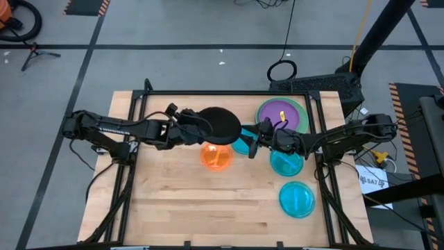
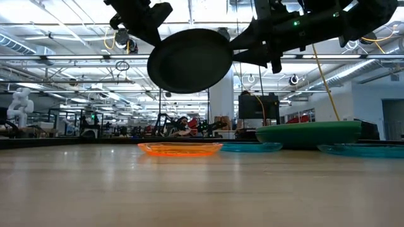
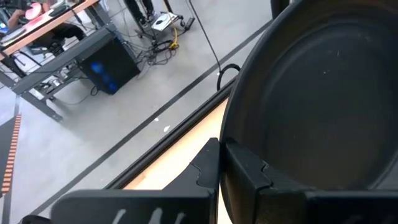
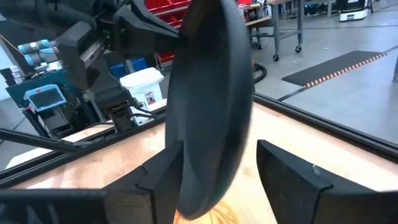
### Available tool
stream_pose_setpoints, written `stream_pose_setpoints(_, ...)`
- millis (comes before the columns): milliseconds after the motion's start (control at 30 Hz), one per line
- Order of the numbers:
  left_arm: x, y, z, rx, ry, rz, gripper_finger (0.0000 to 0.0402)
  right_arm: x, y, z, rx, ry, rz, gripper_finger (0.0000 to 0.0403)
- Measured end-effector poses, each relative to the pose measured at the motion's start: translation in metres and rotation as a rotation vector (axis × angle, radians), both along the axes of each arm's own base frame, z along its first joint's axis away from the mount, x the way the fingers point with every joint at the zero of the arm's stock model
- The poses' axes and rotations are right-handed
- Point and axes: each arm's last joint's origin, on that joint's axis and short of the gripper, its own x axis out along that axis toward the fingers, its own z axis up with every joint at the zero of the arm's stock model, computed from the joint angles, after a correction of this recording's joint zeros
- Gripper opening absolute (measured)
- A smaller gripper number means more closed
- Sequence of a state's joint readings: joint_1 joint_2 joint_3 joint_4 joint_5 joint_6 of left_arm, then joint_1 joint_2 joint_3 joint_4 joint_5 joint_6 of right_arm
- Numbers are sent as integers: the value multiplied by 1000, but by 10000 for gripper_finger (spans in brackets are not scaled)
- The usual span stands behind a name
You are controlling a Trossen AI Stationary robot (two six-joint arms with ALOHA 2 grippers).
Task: Stack plastic plates
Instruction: Stack the black plate on the purple plate
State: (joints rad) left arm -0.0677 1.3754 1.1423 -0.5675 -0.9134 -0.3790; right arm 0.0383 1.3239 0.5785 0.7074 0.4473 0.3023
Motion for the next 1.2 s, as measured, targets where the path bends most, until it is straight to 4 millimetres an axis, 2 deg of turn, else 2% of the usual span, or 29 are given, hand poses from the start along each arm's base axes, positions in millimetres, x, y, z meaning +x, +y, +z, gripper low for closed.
stream_pose_setpoints(433,1,0,1,6,-13,5,19,0,0,2,1,-23,1,196)
stream_pose_setpoints(700,6,-10,6,16,-47,-67,19,0,-5,1,-9,-14,-20,187)
stream_pose_setpoints(867,6,-10,6,15,-50,-69,19,1,-5,1,-13,-12,-17,136)
stream_pose_setpoints(1067,6,-11,6,14,-47,-80,20,0,-7,1,-14,-8,-58,30)
stream_pose_setpoints(1133,6,-12,6,15,-46,-90,25,0,-8,0,-14,-3,-73,17)
stream_pose_setpoints(1200,6,-14,6,16,-41,-100,36,0,-8,0,-4,-9,-72,21)
